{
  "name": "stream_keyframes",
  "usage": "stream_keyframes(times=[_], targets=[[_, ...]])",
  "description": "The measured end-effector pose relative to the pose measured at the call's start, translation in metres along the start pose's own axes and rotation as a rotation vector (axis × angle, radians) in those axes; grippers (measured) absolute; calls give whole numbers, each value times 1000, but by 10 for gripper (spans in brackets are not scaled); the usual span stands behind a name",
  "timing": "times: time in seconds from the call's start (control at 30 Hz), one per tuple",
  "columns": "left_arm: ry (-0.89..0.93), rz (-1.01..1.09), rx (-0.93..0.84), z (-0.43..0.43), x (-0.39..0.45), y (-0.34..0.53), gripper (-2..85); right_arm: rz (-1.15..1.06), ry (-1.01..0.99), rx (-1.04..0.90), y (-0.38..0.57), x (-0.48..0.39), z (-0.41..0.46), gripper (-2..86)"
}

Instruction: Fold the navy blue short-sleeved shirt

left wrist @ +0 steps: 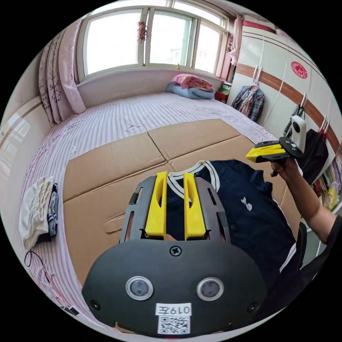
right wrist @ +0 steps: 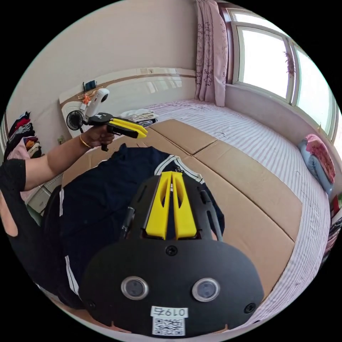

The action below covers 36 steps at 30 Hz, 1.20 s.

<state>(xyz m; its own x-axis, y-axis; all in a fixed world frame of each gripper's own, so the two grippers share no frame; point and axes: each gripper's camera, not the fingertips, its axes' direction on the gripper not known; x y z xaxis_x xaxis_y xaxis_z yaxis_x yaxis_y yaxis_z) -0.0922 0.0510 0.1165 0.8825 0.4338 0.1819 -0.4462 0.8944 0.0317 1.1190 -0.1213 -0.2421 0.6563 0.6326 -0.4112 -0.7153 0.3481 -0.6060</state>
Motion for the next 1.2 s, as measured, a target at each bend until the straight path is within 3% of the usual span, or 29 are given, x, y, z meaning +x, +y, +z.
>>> stream_keyframes(times=[0.2, 0.37, 0.5, 0.57, 0.73, 0.83, 1.03, 1.2], targets=[[-79, 67, 164, -134, 123, 204, 19, 11, 98, 131, 201, -229, 5, -9], [-149, 43, 250, -189, 228, 339, 11, 119, 131, 177, 344, -426, 67, -10], [-157, 33, 208, -204, 291, 405, 7, 107, 286, 144, 401, -540, 121, -10], [-164, 112, 164, -205, 316, 424, 7, -1, 314, 42, 423, -598, 162, -10], [-253, 178, 107, -220, 353, 462, 6, 12, 460, 42, 468, -682, 227, -10], [-286, 127, 51, -230, 360, 480, 7, 30, 419, 17, 489, -726, 269, -10], [-260, 103, 155, -265, 389, 530, 9, -68, 521, -47, 509, -823, 349, -9], [-441, 90, 154, -284, 400, 554, 16, -113, 667, -84, 513, -864, 404, -9]])
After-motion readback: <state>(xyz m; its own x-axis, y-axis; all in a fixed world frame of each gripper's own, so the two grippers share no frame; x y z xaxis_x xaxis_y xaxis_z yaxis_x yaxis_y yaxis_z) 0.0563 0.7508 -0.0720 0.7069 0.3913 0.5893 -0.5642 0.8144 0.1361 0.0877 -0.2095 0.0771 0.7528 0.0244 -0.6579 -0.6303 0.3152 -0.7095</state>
